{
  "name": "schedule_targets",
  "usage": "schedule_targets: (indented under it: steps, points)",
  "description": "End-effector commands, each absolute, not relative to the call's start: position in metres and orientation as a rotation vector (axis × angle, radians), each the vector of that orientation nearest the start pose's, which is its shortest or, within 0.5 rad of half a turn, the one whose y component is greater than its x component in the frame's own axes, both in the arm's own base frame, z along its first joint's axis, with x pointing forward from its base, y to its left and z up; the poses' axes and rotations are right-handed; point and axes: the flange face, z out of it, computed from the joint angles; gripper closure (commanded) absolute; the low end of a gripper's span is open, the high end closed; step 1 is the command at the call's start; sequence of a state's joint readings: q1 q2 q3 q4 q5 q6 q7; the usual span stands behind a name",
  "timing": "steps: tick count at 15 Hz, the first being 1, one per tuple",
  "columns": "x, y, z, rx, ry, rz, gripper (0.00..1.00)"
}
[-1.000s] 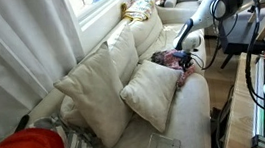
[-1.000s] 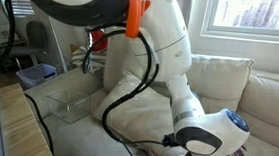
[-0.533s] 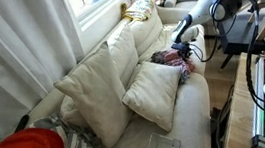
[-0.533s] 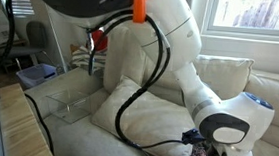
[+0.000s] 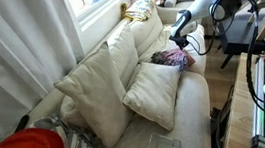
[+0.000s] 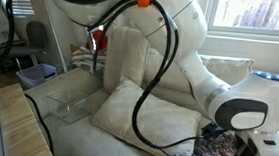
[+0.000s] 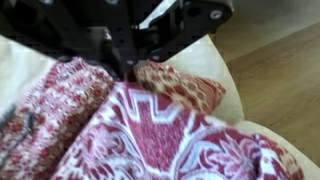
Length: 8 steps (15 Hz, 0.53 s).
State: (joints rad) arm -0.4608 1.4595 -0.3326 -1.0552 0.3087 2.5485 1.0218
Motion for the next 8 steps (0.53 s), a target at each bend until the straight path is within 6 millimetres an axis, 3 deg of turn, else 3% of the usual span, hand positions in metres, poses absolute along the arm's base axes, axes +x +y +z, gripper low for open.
schedule_targets:
  steps: [1, 4, 5, 6, 8]
  points:
    - [0.57, -0.484, 0.013, -2.055, 2.488, -0.544, 0.97]
    - [0.583, -0.489, 0.067, -2.008, 2.411, -0.816, 0.97]
    - [0.586, -0.487, 0.072, -2.014, 2.395, -0.814, 0.95]
    - [0.59, -0.481, 0.073, -2.042, 2.374, -0.816, 0.66]
    - [0.599, -0.46, 0.052, -2.107, 2.308, -0.694, 0.68]
